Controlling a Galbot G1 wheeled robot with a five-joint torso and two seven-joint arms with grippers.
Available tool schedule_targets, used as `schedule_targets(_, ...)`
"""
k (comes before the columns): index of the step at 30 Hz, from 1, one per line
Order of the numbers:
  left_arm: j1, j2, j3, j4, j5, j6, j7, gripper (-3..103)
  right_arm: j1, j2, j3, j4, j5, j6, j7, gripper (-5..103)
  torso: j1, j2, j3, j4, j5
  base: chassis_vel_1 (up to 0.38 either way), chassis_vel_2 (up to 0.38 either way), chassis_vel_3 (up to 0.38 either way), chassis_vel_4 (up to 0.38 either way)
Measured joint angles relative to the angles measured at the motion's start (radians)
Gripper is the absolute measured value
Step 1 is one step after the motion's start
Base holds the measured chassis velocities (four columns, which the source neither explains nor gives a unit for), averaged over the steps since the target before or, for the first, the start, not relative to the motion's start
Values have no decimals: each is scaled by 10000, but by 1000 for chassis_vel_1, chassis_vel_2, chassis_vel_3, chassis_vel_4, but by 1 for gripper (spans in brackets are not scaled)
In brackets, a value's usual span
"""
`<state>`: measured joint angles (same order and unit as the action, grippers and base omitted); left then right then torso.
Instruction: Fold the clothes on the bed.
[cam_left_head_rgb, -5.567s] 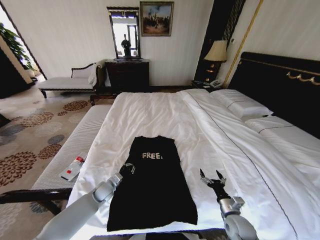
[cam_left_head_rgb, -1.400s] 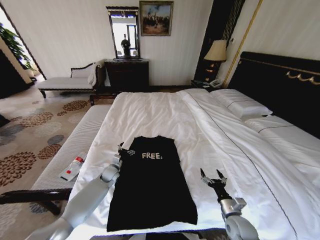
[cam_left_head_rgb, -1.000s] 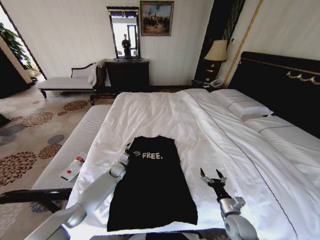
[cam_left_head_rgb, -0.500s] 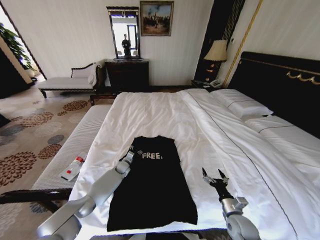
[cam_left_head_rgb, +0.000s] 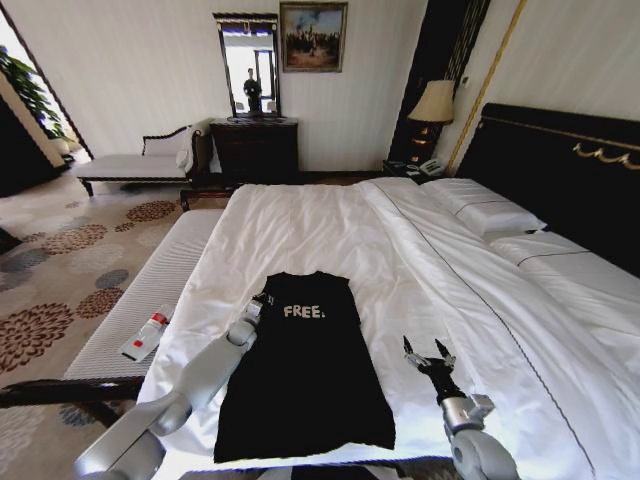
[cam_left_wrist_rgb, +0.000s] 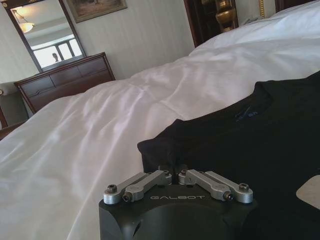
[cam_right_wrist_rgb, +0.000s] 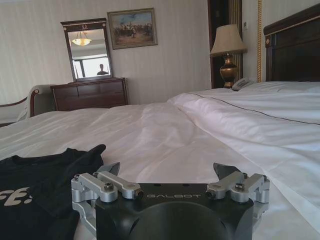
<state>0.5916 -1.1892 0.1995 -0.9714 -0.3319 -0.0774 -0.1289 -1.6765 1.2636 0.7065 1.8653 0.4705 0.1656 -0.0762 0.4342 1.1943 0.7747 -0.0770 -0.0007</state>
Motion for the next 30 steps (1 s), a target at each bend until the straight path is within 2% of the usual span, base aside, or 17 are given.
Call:
schedule_targets(5, -41, 106, -70, -10, 69, -18, -18, 1, 3, -6, 1, 18, 1, 0, -3, 100, 0, 0, 0, 0, -1, 0, 0, 0, 0)
schedule_targets(15, -563, 806, 89, -110, 16, -30, 18, 1, 107, -24, -95, 17, 5, 4, -17, 100, 0, 0, 0, 1, -1, 0, 0, 0, 0)
schedule_targets(30, -1509, 850, 959, 814, 181, -73, 385, 1, 31, -41, -14, 50, 16, 14, -28, 100, 0, 1, 1, 0, 0, 0, 0, 0, 0)
